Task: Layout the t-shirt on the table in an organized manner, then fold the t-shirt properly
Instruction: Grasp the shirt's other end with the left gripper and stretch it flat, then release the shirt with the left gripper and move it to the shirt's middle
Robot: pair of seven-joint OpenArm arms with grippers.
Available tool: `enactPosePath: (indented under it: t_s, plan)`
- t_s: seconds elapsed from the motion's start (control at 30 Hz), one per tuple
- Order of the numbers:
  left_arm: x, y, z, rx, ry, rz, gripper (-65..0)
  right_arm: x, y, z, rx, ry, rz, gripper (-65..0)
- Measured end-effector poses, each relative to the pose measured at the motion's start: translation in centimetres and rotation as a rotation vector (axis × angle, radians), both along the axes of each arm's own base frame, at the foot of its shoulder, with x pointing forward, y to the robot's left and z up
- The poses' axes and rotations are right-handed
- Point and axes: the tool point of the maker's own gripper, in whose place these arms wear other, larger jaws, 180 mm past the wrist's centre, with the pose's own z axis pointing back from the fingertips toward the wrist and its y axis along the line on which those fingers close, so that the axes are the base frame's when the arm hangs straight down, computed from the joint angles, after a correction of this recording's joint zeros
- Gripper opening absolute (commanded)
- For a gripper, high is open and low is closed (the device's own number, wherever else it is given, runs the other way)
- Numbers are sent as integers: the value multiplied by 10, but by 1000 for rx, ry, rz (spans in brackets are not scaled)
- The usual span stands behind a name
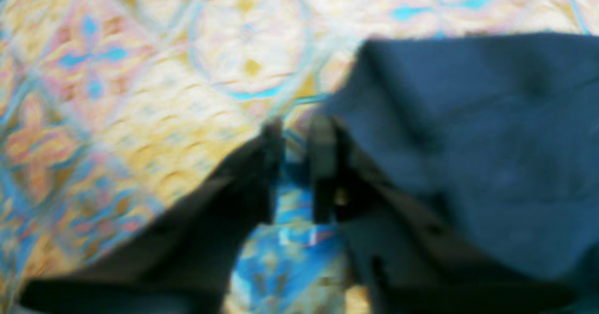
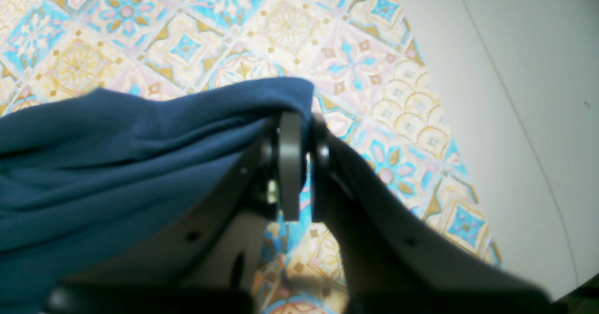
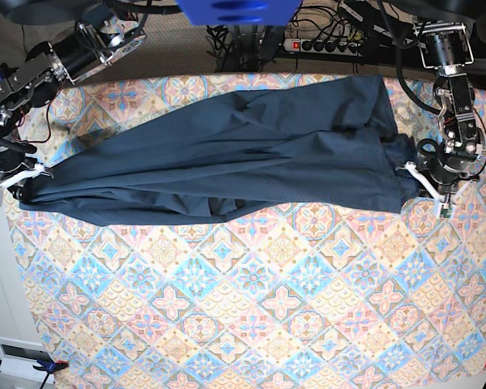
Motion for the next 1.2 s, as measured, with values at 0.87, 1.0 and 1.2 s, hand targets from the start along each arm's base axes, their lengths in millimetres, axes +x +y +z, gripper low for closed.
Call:
enactPosePath:
  t_s: [0.87,1.0,1.2]
  plan:
    - [88,-209,24,-261,-79,-289,-379,-26,6,-27,-8,101,26,-504]
    - [101,-296,49,-304,-122,-481,-374,-18,16,-26,3,89,62,-504]
    - [106,-382,30,-343,2,-629,-373,-5,35,-20,33,42,131,-504]
